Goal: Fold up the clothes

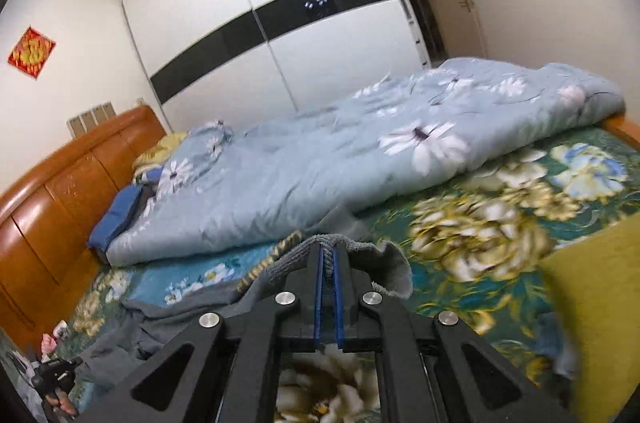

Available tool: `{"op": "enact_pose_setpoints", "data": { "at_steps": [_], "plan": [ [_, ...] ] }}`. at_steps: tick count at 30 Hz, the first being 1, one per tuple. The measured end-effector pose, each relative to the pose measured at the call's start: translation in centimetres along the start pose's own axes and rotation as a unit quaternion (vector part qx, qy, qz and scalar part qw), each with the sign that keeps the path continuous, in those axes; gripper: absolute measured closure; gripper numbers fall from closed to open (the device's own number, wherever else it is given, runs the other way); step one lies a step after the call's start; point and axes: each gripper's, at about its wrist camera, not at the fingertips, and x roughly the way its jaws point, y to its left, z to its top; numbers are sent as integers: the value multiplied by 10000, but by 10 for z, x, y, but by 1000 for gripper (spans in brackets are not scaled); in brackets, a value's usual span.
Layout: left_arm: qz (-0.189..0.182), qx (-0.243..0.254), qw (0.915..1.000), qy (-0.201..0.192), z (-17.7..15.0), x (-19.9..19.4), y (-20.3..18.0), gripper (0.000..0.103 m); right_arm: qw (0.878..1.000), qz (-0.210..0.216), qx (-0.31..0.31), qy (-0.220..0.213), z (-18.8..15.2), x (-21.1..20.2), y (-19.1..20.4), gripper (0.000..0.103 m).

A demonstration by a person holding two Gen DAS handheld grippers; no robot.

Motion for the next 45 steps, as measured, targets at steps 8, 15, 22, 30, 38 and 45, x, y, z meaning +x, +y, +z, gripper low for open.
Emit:
{"op": "enact_pose_setpoints", "data": {
  "at_steps": [8,15,22,30,38,45],
  "plan": [
    [412,126,9990,-106,20,-17,34,94,9992,-345,-118,174,-20,-53,-13,98],
    [763,-458,9955,335,-5,2,93,93,9818,-1101,239,1526,-81,27,-64,98],
    [906,-402,9944,375,-13,9,94,92,9724,-1217,524,1920,-93,62,-89,98],
    [662,-357,9964,387,-17,0,94,89,9868,-784,39,1414,-86,23,-62,57],
    [645,-307,9966,418,-26,0,93,87,9838,-873,-68,1567,-140,-27,-73,51],
    [677,-334,9960,468,-27,0,92,86,9835,-658,443,1625,-156,8,-82,50]
  ]
}}
